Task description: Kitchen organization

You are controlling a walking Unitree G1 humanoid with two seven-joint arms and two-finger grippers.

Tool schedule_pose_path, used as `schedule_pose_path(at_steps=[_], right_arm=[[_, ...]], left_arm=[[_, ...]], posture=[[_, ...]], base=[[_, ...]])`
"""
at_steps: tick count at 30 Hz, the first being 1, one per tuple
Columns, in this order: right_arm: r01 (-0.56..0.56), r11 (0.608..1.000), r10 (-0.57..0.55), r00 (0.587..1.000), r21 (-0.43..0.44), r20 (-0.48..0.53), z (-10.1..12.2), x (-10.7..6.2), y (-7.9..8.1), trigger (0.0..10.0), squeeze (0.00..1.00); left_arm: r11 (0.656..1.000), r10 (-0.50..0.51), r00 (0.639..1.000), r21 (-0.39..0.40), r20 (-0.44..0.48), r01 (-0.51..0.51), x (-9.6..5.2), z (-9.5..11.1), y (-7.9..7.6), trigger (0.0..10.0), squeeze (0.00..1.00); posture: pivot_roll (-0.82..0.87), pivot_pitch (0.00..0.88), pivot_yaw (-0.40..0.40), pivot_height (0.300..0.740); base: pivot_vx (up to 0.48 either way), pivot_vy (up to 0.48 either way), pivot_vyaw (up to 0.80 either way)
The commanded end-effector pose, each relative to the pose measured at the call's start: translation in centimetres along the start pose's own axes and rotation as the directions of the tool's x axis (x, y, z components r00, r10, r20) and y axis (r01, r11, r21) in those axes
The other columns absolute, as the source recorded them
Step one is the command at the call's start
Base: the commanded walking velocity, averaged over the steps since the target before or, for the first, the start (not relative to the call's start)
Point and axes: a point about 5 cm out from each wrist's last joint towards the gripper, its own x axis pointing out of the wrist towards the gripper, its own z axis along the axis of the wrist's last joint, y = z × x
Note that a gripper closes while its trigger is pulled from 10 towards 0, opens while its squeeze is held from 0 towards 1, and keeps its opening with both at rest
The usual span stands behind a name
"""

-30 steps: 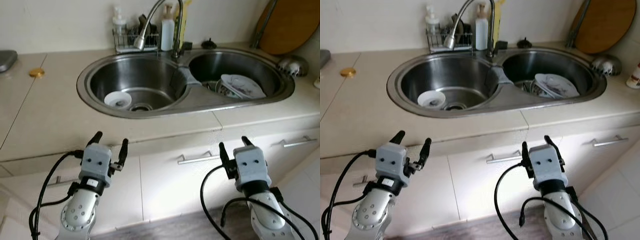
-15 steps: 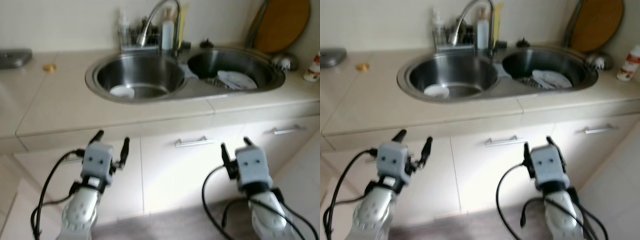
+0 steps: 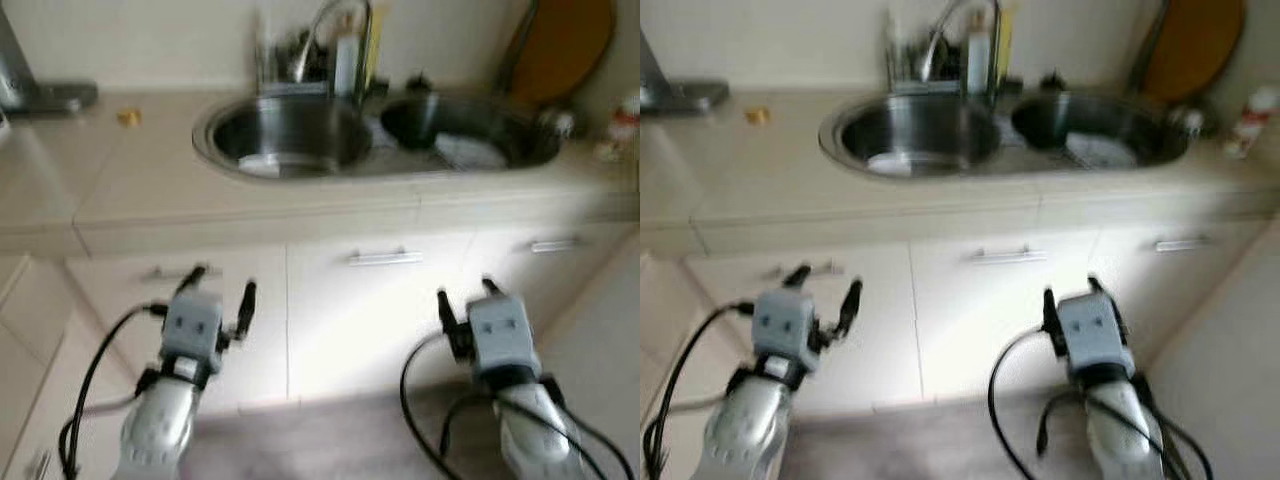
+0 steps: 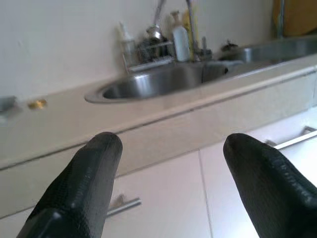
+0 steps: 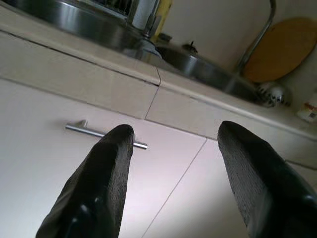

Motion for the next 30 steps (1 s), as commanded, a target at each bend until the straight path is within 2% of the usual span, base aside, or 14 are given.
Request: schedule_pose_path(at_steps=[1, 21, 30], right_arm=[[-0.003, 1.0, 0.003, 1.0, 0.002, -0.009, -0.1, 0.1, -0.1, 10.0, 0.0], [-0.002, 1.0, 0.002, 0.999, 0.005, -0.043, -0.7, -0.1, -0.1, 10.0, 0.0], [-0.033, 0.999, 0.032, 0.996, -0.011, -0.083, -0.9, -2.2, -0.4, 10.0, 0.0]], left_arm=[[1.0, -0.002, 1.0, -0.008, -0.027, 0.002, -0.1, -0.5, -0.3, 10.0, 0.0], [1.0, -0.006, 0.999, 0.008, -0.036, 0.006, -0.3, -0.6, -0.5, 10.0, 0.0], [1.0, -0.004, 0.998, 0.016, -0.058, 0.005, -1.2, -0.7, -0.1, 10.0, 0.0]], posture=[[0.09, 0.0, -0.042, 0.74], [0.09, 0.0, -0.044, 0.74], [0.09, 0.0, -0.047, 0.74]], base=[[0.0, 0.0, 0.0], [0.0, 0.0, 0.0], [0.0, 0.0, 0.0]])
